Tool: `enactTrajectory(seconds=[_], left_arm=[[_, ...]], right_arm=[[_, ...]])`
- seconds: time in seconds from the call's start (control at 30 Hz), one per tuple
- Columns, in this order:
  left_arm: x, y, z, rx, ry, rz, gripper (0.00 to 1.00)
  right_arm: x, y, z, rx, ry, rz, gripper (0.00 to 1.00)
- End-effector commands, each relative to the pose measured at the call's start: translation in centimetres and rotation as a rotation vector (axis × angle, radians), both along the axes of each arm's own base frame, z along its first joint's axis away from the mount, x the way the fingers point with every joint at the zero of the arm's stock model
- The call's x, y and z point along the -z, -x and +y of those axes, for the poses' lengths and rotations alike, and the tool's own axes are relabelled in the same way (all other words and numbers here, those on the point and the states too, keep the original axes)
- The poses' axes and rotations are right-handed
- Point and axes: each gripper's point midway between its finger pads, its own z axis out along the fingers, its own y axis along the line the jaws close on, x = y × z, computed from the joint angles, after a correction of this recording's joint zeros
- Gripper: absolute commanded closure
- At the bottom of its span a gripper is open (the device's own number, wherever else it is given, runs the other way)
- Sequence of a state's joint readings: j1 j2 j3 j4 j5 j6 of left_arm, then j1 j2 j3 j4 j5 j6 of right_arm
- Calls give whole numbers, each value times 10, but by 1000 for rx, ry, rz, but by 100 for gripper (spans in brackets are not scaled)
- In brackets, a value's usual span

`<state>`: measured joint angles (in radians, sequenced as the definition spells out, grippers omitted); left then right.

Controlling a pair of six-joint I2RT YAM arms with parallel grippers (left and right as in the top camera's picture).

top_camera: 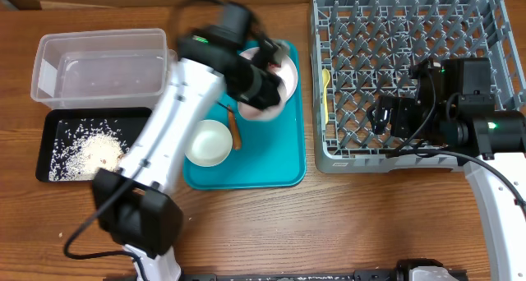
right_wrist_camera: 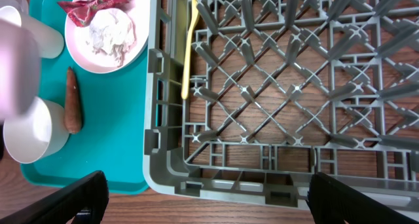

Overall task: Sort waste into correct bins and load items into the dishwasher
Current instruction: 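Return the empty bowl to the teal tray and release it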

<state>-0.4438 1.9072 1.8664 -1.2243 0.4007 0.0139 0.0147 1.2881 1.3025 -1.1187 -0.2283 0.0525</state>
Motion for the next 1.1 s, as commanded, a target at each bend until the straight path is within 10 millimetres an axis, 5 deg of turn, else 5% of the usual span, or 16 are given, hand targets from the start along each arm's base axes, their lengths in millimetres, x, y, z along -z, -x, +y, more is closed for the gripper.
enactTrajectory(seconds=[0.0, 0.13, 0.5, 0.8, 0.93, 1.07], left_arm=[[24, 3, 8, -55, -297, -74, 96], [59, 31, -13, 62, -456, -50, 96], [147, 42, -10, 98, -687, 77, 96], [154, 39, -8, 4, -689, 99, 94], [152, 40, -6, -6, -689, 108, 64], [139, 37, -9, -34, -674, 108, 59]], right_arm=[[-11, -5, 1, -4, 2, -31, 0], [-11, -5, 1, -4, 2, -31, 0], [-11, -5, 1, -4, 3, -30, 0], [-11, -5, 1, -4, 3, -31, 0], [-11, -5, 1, -4, 3, -31, 0], [-11, -5, 1, -4, 3, -30, 0]])
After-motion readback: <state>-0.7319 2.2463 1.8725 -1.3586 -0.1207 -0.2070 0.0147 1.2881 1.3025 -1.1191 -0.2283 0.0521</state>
